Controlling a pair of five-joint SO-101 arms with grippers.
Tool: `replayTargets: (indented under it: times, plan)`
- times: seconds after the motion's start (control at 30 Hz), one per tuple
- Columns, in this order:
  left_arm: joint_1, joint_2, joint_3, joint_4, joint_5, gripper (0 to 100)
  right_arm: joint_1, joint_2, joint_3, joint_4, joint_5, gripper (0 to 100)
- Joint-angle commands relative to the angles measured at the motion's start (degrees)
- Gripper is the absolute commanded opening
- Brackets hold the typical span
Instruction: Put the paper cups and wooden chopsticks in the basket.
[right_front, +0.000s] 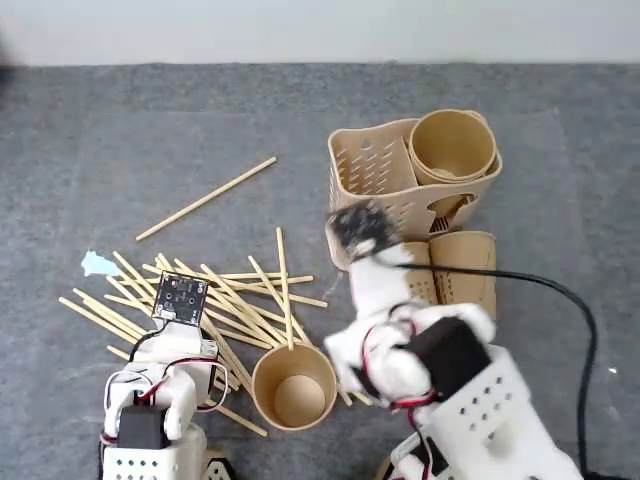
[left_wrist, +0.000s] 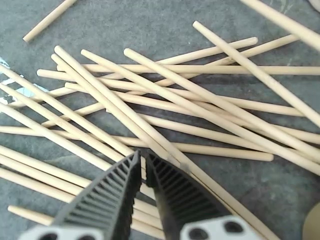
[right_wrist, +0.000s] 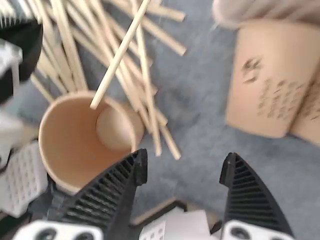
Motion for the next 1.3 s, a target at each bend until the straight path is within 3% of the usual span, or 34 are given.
replayTargets:
  times: [0.0, 0.3, 0.57, 0.63, 0.77, 0.87, 1.0, 1.27]
  plan:
    - [0.35, -0.88, -1.01, 0.18, 0.44, 1, -5.58, -1.54, 0.44, 0.40, -3.52, 25.2]
    - [0.35, -0.88, -1.01, 0.18, 0.44, 1, -16.04, -1.36, 0.70, -1.54, -8.00, 25.1]
    - [0.35, -0.88, -1.01, 0.18, 0.44, 1, -16.66, 4.09, 12.13, -10.15, -8.35, 25.1]
    - [0.35, -0.88, -1.01, 0.18, 0.44, 1, -16.66, 5.32, 12.48, -11.21, -8.35, 21.7]
    - [0.35, -0.88, -1.01, 0.18, 0.44, 1, -16.57, 5.76, 12.40, -13.14, -8.00, 2.1]
    - [0.35, -0.88, -1.01, 0.18, 0.44, 1, -16.48, 5.76, 12.40, -12.00, -8.00, 3.4]
    - [0.35, -0.88, -1.01, 0.18, 0.44, 1, -11.38, 5.76, 12.40, -8.92, -6.95, 1.0]
    - [0.35, -0.88, -1.01, 0.18, 0.44, 1, 6.64, 5.67, 4.04, -2.15, 3.08, 0.7]
